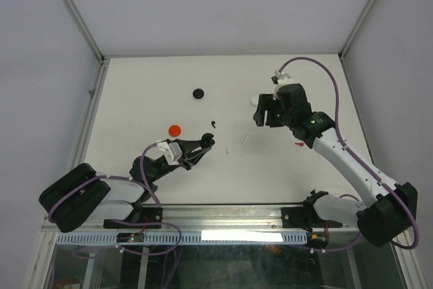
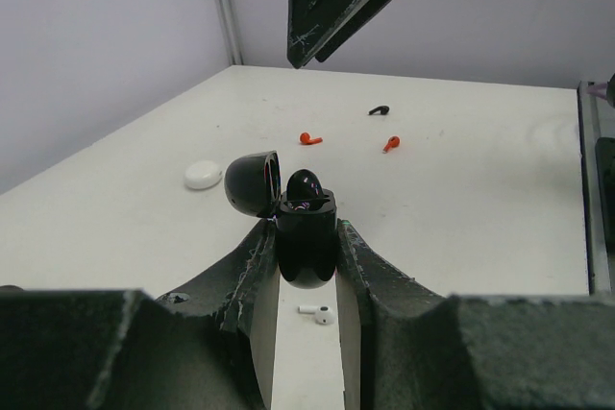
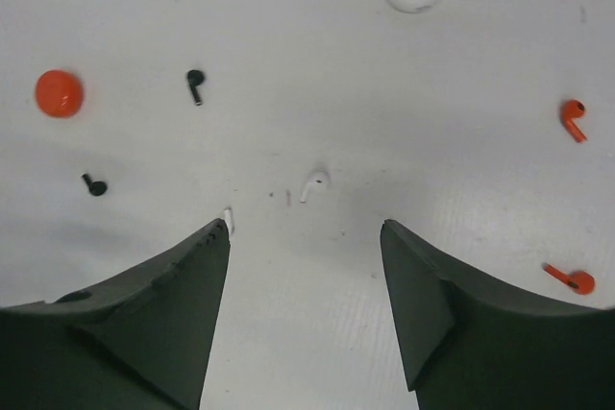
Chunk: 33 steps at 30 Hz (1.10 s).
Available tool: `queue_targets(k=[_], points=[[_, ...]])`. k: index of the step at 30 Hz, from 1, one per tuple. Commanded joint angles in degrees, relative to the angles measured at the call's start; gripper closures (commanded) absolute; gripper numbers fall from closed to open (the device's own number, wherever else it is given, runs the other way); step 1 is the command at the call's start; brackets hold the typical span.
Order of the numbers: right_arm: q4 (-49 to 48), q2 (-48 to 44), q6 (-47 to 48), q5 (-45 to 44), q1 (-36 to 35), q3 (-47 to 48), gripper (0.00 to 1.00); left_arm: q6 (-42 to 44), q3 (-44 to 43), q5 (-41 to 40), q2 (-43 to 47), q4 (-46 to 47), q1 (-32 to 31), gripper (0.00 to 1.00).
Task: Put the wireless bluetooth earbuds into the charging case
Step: Move the earbud to the center of the board.
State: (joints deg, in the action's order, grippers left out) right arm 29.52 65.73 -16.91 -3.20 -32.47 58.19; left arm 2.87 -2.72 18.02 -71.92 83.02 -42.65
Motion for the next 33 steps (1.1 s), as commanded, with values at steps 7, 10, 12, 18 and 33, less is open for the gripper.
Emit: queue_targets(k=[7, 10, 12, 18, 33], points=[[1.1, 2.7, -4.3, 0.8, 21.6, -3.8, 0.31, 4.1, 3.0, 2.3, 1.9, 9.3, 0.2, 1.0], [0.3, 4.1, -5.4, -0.3, 27.6, -4.9, 0.31, 4.1, 3.3, 2.8, 3.5, 7.9, 0.2, 1.0], [-0.6, 5.7, -6.0, -0.9, 31.7, -4.8, 0.31, 4.1, 3.2, 2.7, 5.0, 6.1, 0.2, 1.0], [-4.6, 12.3, -7.6, -3.2, 40.2, -4.0, 0.31, 4.1, 3.3, 2.5, 8.0, 3.2, 0.1, 1.0], [-8.5, 24.8, -8.0, -3.1, 47.2, -4.1, 0.38, 3.9, 2.9, 3.2, 9.3, 1.5, 0.1, 1.0]])
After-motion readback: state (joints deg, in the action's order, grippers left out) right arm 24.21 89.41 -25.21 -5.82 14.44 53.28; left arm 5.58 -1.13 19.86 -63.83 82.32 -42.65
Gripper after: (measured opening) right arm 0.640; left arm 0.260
